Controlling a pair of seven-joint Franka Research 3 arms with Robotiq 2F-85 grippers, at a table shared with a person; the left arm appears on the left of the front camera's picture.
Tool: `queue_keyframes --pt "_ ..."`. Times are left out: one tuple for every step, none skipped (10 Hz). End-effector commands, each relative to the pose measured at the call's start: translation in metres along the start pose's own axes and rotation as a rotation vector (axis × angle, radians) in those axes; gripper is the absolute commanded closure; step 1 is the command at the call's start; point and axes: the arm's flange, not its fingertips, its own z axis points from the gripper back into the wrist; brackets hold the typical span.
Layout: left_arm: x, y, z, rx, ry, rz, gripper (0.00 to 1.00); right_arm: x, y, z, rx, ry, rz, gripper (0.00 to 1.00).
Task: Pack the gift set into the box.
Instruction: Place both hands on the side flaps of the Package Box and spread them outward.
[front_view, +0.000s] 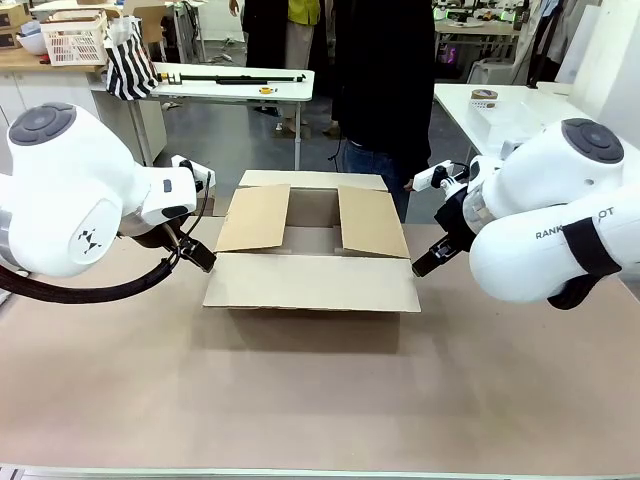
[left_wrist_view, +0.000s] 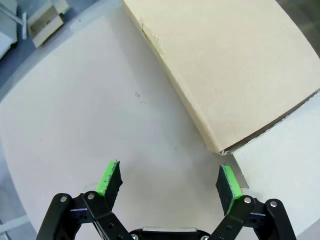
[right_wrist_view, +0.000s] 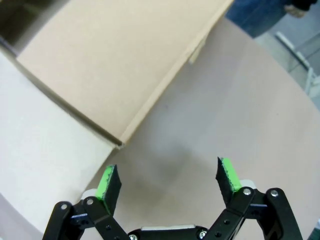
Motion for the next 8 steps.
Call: queue_keyframes --pt "-0.007 0.017 0.028 0.006 0.050 0.004 0.00 0.000 -0.018 0.053 0.043 0.136 -0.007 0.00" --pt "-0.016 0.033 0.057 -0.003 0.147 -0.003 0.00 -0.001 -0.025 0.095 0.014 0.156 -0.008 0.00" --pt "-0.028 0.049 0.092 0.021 0.234 -0.023 0.00 -0.002 -0.028 0.128 -0.025 0.151 -0.006 0.00" --pt "-0.035 0.058 0.129 0.019 0.172 0.007 0.00 -0.004 -0.026 0.159 -0.026 0.114 -0.022 0.00" --pt "-0.037 0.053 0.161 -0.031 0.002 -0.011 0.00 -0.007 -0.021 0.183 -0.013 0.004 -0.017 0.00" --pt "-0.030 0.043 0.180 -0.039 -0.311 -0.015 0.00 -0.010 -0.015 0.196 -0.106 -0.151 -0.089 0.00" --pt "-0.023 0.060 0.122 0.012 0.128 0.020 0.00 -0.006 -0.024 0.163 -0.024 0.081 -0.047 0.00" --pt "-0.023 0.060 0.122 0.012 0.128 0.020 0.00 -0.006 -0.024 0.163 -0.024 0.081 -0.047 0.00"
